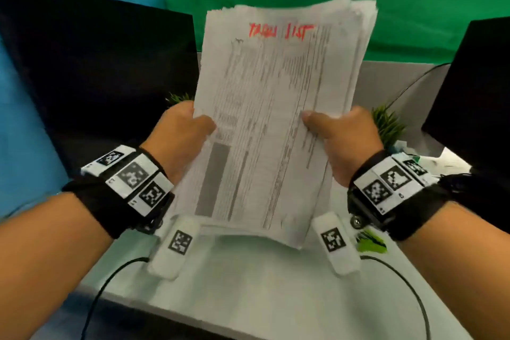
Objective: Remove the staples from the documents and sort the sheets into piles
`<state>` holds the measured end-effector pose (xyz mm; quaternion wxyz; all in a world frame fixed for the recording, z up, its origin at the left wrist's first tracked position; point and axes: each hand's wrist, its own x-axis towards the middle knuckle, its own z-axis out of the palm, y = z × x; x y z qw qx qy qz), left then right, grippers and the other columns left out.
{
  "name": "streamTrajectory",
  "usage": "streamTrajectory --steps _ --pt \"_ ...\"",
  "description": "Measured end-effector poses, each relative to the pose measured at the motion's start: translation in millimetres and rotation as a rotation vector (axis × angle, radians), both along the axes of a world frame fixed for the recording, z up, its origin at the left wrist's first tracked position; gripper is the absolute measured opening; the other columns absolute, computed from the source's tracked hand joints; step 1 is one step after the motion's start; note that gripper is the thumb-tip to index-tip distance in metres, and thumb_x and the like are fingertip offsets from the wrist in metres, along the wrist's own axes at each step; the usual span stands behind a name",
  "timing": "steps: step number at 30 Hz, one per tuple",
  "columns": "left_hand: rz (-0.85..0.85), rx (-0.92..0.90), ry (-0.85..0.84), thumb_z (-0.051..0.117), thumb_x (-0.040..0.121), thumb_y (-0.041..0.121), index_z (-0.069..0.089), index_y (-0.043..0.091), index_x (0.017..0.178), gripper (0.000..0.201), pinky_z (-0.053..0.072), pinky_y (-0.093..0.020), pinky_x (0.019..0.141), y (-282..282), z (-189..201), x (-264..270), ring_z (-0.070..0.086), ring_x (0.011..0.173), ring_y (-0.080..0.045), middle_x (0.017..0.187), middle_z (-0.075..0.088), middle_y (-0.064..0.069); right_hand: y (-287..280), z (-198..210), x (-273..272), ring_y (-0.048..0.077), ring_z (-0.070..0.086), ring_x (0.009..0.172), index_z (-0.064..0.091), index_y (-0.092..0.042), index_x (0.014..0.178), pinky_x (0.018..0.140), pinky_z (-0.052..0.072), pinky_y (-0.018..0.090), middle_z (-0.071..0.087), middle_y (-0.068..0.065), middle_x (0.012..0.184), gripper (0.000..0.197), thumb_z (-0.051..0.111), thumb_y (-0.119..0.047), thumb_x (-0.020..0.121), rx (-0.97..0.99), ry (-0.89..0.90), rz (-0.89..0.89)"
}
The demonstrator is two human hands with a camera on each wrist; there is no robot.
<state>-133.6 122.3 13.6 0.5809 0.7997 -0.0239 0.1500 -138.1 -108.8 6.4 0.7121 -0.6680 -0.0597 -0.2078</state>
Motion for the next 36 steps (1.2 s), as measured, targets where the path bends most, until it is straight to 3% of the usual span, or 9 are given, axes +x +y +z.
streamTrajectory --steps 6,9,14,18,24,28,31,33,36 --pt "0.053 -0.115 -0.296 0.047 0.101 0.017 0.054 0.007 0.116 0.019 0.058 -0.039 0.081 -47 6 0 0.064 0.100 -0.025 0.113 0.065 -0.010 -14 41 -13 0.001 0.073 0.079 0.068 -0.027 0.093 0.072 0.059 0.019 0.072 -0.014 0.087 0.019 0.072 -0.010 0.088 -0.179 -0.347 -0.157" --pt "0.020 -0.136 -0.241 0.052 0.092 0.029 0.055 0.014 0.110 0.024 0.058 -0.047 0.087 -46 -24 -5 0.065 0.104 -0.028 0.114 0.066 -0.010 -29 -1 -14 0.005 0.072 0.072 0.071 -0.024 0.086 0.070 0.060 0.027 0.074 -0.009 0.075 0.017 0.075 -0.007 0.084 -0.129 -0.186 -0.128" --pt "-0.058 -0.216 -0.209 0.055 0.086 0.033 0.057 0.026 0.114 0.028 0.061 -0.045 0.086 -42 -29 -4 0.071 0.102 -0.016 0.114 0.071 0.002 -34 -41 -15 0.021 0.075 0.093 0.072 -0.021 0.097 0.088 0.059 0.049 0.078 0.003 0.099 0.024 0.076 -0.003 0.082 -0.053 -0.011 -0.016" --pt "-0.092 -0.277 -0.251 0.055 0.099 0.017 0.056 0.014 0.122 0.024 0.063 -0.032 0.076 -49 -19 -1 0.073 0.096 -0.011 0.114 0.072 -0.002 -35 -33 -13 0.022 0.074 0.095 0.071 -0.024 0.093 0.087 0.060 0.048 0.077 0.004 0.102 0.023 0.075 -0.005 0.083 -0.049 -0.035 0.024" --pt "-0.156 -0.465 -0.179 0.050 0.105 0.011 0.064 0.015 0.127 0.026 0.061 -0.043 0.082 -46 -13 4 0.075 0.103 -0.022 0.116 0.076 -0.005 -52 -53 -21 0.019 0.075 0.095 0.073 -0.019 0.104 0.086 0.060 0.046 0.078 -0.001 0.103 0.026 0.077 -0.007 0.082 -0.086 0.077 0.035" --pt "-0.113 -0.702 -0.119 0.060 0.101 0.018 0.072 0.021 0.113 0.018 0.057 -0.052 0.092 -38 0 12 0.075 0.103 -0.029 0.109 0.078 -0.005 -73 -59 -37 0.030 0.074 0.096 0.072 -0.009 0.109 0.076 0.061 0.043 0.077 0.008 0.104 0.024 0.071 -0.006 0.086 -0.032 0.092 0.050" --pt "-0.113 -0.879 -0.049 0.072 0.086 0.035 0.071 0.023 0.109 0.026 0.052 -0.055 0.103 -31 -15 33 0.066 0.120 -0.035 0.129 0.070 -0.013 -81 -60 -43 0.022 0.074 0.081 0.067 -0.004 0.112 0.058 0.057 0.027 0.076 0.014 0.101 0.025 0.066 -0.005 0.087 0.154 0.090 0.058" --pt "-0.194 -0.982 0.123 0.077 0.068 0.060 0.072 0.036 0.116 0.054 0.047 -0.058 0.107 -21 -38 65 0.060 0.129 -0.036 0.138 0.063 -0.013 -84 -59 -42 0.025 0.073 0.089 0.065 -0.008 0.115 0.065 0.060 0.033 0.075 0.015 0.106 0.032 0.067 -0.010 0.083 0.320 0.081 0.066" --pt "-0.127 -1.050 0.158 0.080 0.075 0.034 0.072 0.018 0.123 0.051 0.052 -0.066 0.095 -26 -39 51 0.071 0.108 -0.042 0.124 0.072 -0.016 -85 -62 -40 0.034 0.069 0.109 0.061 -0.012 0.125 0.090 0.057 0.048 0.073 0.014 0.117 0.039 0.066 -0.012 0.086 0.499 0.057 0.062"
